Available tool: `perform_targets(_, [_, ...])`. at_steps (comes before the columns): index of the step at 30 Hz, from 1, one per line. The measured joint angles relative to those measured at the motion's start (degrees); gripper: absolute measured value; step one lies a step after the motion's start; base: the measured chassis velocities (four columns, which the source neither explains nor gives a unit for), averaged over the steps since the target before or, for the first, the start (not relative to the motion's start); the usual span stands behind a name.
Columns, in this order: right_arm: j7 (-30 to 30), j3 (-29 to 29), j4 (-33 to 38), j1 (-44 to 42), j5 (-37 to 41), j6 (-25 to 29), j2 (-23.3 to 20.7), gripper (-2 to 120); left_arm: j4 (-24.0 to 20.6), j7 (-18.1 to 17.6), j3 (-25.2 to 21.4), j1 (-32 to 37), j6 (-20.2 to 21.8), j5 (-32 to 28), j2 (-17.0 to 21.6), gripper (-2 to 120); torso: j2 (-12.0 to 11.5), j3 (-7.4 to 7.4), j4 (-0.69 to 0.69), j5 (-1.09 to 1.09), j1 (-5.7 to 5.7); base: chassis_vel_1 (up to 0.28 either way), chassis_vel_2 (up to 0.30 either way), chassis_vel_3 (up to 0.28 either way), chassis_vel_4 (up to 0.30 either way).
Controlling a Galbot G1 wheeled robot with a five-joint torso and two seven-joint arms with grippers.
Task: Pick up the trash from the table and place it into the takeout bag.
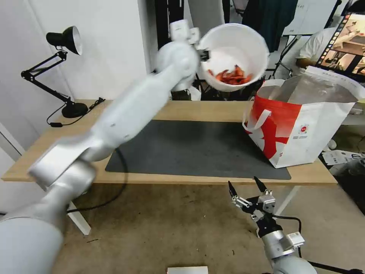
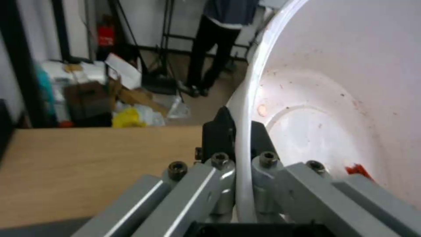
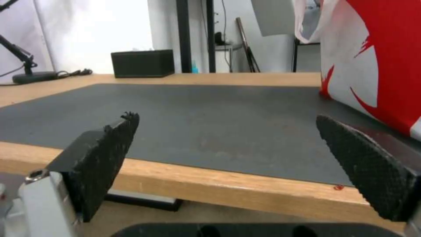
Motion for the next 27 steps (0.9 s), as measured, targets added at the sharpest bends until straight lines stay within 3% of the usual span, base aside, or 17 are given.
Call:
perform_targets(1, [0.00,0.00,0.00,0.00,0.00,0.00,0.00,100,1.80,-0.15,0.02,-0.22,0.33,0.13,-2.76,0,0.00,0.00,-0.02,0.00,0.00,0.000,0.000,0.000,0.000])
perform_targets(4, [0.00,0.00,0.00,0.00,0.00,0.00,0.00,100,4.17,-0.44,0.05,-0.64,0.21,0.14,-5.54,0,0.00,0.00,-0.03,0.00,0.00,0.000,0.000,0.000,0.000])
perform_targets(11, [0.00,0.00,0.00,0.00,0.00,0.00,0.00,100,4.94,1.63,2.04,-0.93,-0.60,0.53,-5.85,0,0.00,0.00,0.02,-0.02,0.00,0.000,0.000,0.000,0.000])
perform_targets(13, [0.00,0.00,0.00,0.00,0.00,0.00,0.00,100,4.89,5.11,2.48,-0.55,-1.42,2.33,-5.62,0,0.00,0.00,0.02,-0.02,0.00,0.000,0.000,0.000,0.000])
perform_targets(18, [0.00,0.00,0.00,0.00,0.00,0.00,0.00,100,4.64,9.44,4.69,-0.82,-4.63,7.87,-5.49,0,0.00,0.00,0.00,-0.02,0.00,0.000,0.000,0.000,0.000])
perform_targets(21, [0.00,0.00,0.00,0.00,0.00,0.00,0.00,100,5.09,14.32,7.14,-1.95,-9.54,12.39,-5.49,0,0.01,-0.01,-0.01,-0.02,-0.01,0.000,0.000,0.000,0.000])
perform_targets(27, [0.00,0.00,0.00,0.00,0.00,0.00,0.00,100,6.52,15.02,9.83,-2.75,-12.22,15.12,-5.47,0,0.00,0.00,-0.01,-0.02,0.00,0.000,0.000,0.000,0.000])
